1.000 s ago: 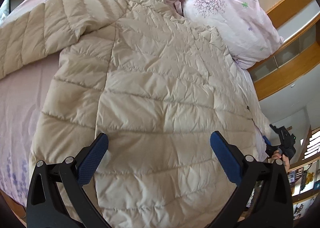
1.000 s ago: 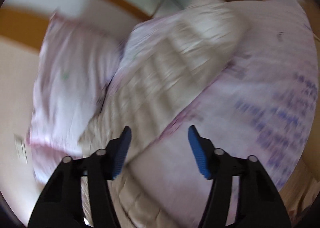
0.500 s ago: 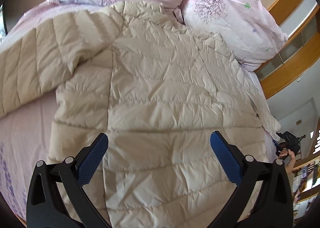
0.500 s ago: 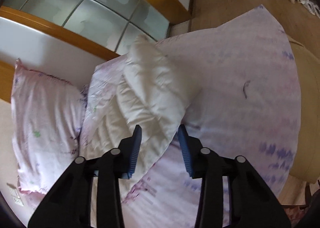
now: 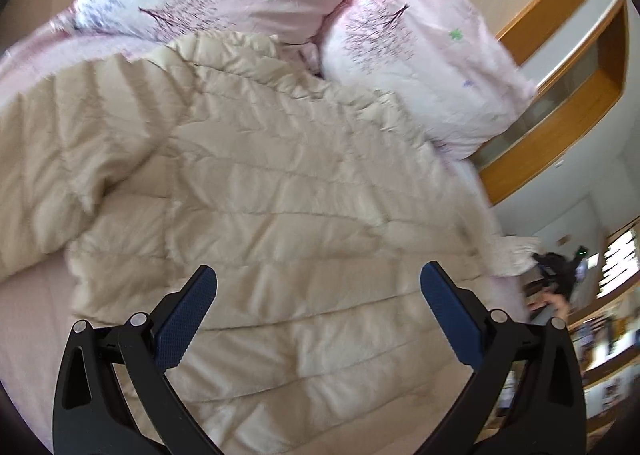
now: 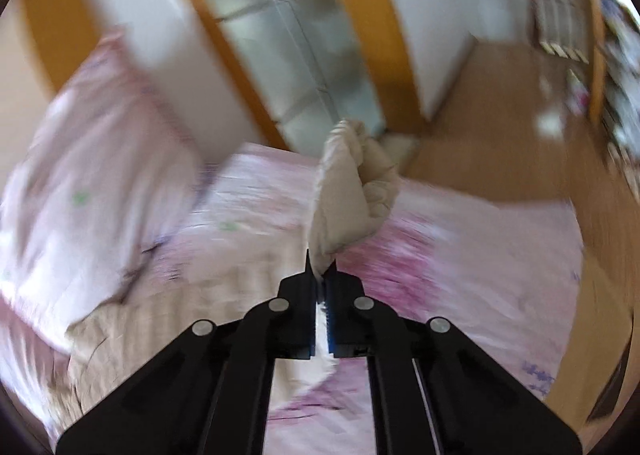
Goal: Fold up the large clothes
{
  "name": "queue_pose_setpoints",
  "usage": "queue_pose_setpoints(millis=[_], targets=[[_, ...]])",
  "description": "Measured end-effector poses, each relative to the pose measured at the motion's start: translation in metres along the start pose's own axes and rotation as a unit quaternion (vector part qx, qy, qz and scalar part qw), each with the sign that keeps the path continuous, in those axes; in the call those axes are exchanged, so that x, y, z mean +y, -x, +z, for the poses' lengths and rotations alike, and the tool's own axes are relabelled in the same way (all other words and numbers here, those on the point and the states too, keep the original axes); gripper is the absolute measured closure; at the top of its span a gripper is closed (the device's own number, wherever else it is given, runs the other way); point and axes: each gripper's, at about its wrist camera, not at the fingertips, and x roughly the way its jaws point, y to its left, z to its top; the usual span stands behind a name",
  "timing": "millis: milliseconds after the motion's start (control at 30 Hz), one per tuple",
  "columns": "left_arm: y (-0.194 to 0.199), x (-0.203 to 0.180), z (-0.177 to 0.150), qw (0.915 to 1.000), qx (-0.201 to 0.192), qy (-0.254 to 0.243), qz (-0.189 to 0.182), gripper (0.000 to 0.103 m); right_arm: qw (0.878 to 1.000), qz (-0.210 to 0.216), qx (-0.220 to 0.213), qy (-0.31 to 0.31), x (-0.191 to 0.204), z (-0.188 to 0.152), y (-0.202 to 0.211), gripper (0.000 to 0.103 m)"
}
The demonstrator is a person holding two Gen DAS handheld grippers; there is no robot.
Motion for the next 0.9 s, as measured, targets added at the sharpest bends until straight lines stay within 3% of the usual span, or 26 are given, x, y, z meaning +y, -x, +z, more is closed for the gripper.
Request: queue_pose_setpoints(millis=[100, 167, 300, 467, 667, 733, 767, 833, 900], targets=[[-0.003, 0.002, 0.006, 0.9988, 0.006, 0.029, -0.04, 0.001, 0.995, 0.068, -0.018, 0.073, 0.056, -0.005, 0.022, 0.098], [-0.006, -0.001, 0.01, 0.9981, 0.004, 0.036, -0.049, 0.001, 0.985, 0.126, -0.014, 0.12, 0.094, -0.019, 0.036, 0.098], [-0.015, -0.006, 0.017, 0.9957, 0.006, 0.049, -0.079, 0.001, 0.948, 0.235, 0.03, 0.211, 0.165, -0.068, 0.05, 0.098], [-0.035, -0.016, 0.024, 0.9893, 0.023, 0.065, -0.128, 0.003, 0.906, 0.305, 0.089, 0.279, 0.214, -0.129, 0.057, 0.098], [-0.069, -0.026, 0.03, 0.9764, 0.051, 0.104, -0.182, 0.003, 0.871, 0.336, 0.142, 0.329, 0.254, -0.182, 0.065, 0.096], [-0.082, -0.027, 0.032, 0.9743, 0.06, 0.115, -0.184, 0.003, 0.856, 0.339, 0.167, 0.353, 0.259, -0.203, 0.064, 0.088], [-0.086, -0.027, 0.033, 0.9737, 0.063, 0.12, -0.183, 0.003, 0.85, 0.338, 0.177, 0.364, 0.259, -0.211, 0.067, 0.067], [-0.098, -0.026, 0.032, 0.9711, 0.076, 0.132, -0.184, 0.003, 0.839, 0.341, 0.187, 0.381, 0.26, -0.221, 0.074, 0.037], [-0.105, -0.026, 0.031, 0.9707, 0.082, 0.139, -0.178, 0.004, 0.836, 0.347, 0.19, 0.379, 0.253, -0.219, 0.081, 0.034]])
